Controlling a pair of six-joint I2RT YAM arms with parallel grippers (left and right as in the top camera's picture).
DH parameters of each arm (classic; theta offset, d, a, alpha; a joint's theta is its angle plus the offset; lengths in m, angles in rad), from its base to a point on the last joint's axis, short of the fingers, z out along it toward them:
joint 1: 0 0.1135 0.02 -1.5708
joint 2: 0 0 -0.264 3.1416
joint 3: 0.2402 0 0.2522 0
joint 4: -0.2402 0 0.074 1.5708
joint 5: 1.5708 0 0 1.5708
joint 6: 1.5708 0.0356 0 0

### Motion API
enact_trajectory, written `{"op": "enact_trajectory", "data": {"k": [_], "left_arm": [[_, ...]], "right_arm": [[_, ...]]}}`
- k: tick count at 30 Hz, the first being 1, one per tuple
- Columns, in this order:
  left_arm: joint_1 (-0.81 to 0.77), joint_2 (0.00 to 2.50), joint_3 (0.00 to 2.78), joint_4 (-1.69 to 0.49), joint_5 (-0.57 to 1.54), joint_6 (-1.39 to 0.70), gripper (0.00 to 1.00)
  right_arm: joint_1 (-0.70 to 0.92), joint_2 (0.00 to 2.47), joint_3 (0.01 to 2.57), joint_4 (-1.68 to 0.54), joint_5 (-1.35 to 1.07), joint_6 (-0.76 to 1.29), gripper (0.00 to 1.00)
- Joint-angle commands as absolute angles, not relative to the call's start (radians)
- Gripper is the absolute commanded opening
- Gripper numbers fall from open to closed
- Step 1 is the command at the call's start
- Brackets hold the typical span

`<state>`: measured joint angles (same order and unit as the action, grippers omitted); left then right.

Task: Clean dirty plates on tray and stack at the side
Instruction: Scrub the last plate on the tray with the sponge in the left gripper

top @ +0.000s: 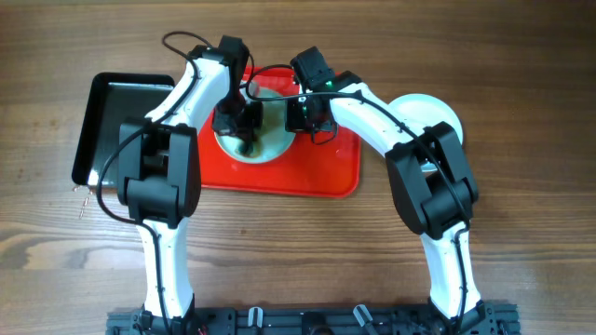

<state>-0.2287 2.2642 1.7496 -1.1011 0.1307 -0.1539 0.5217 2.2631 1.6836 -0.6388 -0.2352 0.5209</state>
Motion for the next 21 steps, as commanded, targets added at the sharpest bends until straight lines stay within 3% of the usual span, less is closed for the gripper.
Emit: {"op": "enact_trajectory", "data": {"k": [1, 7, 11, 15, 18, 21], "left_arm": [[-0.216, 2.341, 1.721, -1.058, -0.421, -0.714, 0.04], [-0.222, 2.340, 1.721, -1.033, -0.358, -0.680, 0.04], [-0.222, 2.340, 1.721, -0.806, 0.168, -0.268, 0.04], [-0.222, 2.339, 1.723, -0.585, 0.429, -0.243, 0.04], [-0.212, 2.321, 1.743, -0.543, 0.405, -0.301, 0.04], [-0.149, 2.225, 1.840, -0.697, 0.298, -0.336, 0.04]], "right_arm": [[0.532, 2.288, 1.687, -0.652, -0.249, 0.524, 0.04], [0.532, 2.288, 1.687, -0.652, -0.249, 0.524, 0.04], [0.532, 2.288, 1.687, -0.653, -0.249, 0.523, 0.04], [0.532, 2.288, 1.687, -0.656, -0.249, 0.523, 0.04], [0.532, 2.288, 1.687, -0.659, -0.249, 0.520, 0.04], [0.532, 2.288, 1.687, -0.651, -0.249, 0.519, 0.04]]}}
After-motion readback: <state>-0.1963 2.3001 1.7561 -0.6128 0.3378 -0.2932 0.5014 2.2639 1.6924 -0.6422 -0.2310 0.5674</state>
